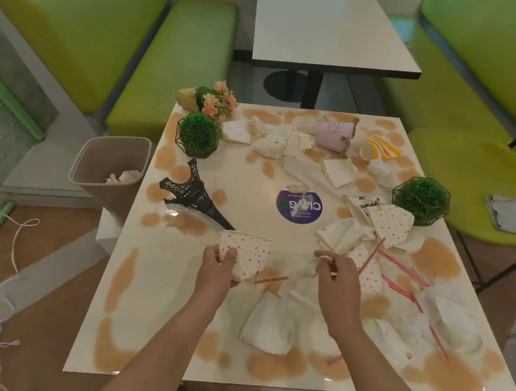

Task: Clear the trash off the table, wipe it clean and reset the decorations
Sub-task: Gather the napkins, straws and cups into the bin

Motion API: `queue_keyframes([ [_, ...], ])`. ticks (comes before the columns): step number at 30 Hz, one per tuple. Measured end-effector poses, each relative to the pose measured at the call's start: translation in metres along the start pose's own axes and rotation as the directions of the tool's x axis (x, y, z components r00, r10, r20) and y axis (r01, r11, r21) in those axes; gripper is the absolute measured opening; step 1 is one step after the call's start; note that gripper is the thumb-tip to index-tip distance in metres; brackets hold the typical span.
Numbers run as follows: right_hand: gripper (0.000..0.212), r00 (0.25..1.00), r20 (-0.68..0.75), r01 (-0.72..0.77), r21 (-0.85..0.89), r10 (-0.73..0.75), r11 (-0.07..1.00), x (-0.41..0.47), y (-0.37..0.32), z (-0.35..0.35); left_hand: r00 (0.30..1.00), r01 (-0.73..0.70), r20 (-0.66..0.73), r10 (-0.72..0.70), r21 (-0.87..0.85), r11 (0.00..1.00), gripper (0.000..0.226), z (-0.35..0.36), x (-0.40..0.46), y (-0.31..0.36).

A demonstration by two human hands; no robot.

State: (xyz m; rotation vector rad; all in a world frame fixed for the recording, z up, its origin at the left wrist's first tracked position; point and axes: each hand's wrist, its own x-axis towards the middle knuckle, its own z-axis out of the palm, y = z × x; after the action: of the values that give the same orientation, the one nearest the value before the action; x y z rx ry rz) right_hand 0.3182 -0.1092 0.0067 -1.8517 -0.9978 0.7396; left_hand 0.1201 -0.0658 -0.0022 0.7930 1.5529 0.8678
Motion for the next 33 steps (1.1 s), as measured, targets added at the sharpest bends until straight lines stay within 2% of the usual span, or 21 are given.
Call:
queue_keyframes([
  [5, 0.020, 0.967, 0.150, -0.245, 0.346, 0.205, 0.906, 0.005, -0.052, 0.032, 0.998, -0.027, -0.054, 0.023, -0.063, 0.998, 0.024, -0.031, 0.017, 0.018],
  [8, 0.019, 0.942, 0.237, -0.313, 0.375, 0.236, 0.873, 0.009, -0.079, 0.068, 0.995, -0.046, -0.094, 0.035, -0.117, 0.992, 0.024, -0.065, 0.035, 0.034],
  [15, 0.023, 0.951, 0.287, -0.198, 0.280, 0.115, 0.939, 0.026, -0.144, 0.177, 0.981, -0.048, -0.196, 0.006, -0.211, 0.976, 0.032, -0.159, 0.089, 0.077],
  [19, 0.026, 0.928, 0.367, -0.186, 0.288, 0.071, 0.939, 0.039, -0.187, 0.233, 0.965, -0.044, -0.261, -0.008, -0.194, 0.980, 0.036, -0.207, 0.132, 0.104],
  [22, 0.030, 0.928, 0.370, -0.138, 0.253, 0.036, 0.957, 0.051, -0.211, 0.277, 0.957, -0.033, -0.289, -0.029, -0.207, 0.978, 0.042, -0.238, 0.169, 0.122],
  [29, 0.037, 0.931, 0.365, -0.057, 0.206, -0.023, 0.977, 0.073, -0.236, 0.362, 0.951, -0.001, -0.308, -0.016, -0.055, 0.998, 0.041, -0.286, 0.252, 0.144],
  [33, 0.031, 0.945, 0.326, -0.045, 0.209, -0.026, 0.977, 0.084, -0.235, 0.404, 0.959, 0.043, -0.281, -0.033, 0.027, 0.999, 0.057, -0.304, 0.278, 0.137],
])
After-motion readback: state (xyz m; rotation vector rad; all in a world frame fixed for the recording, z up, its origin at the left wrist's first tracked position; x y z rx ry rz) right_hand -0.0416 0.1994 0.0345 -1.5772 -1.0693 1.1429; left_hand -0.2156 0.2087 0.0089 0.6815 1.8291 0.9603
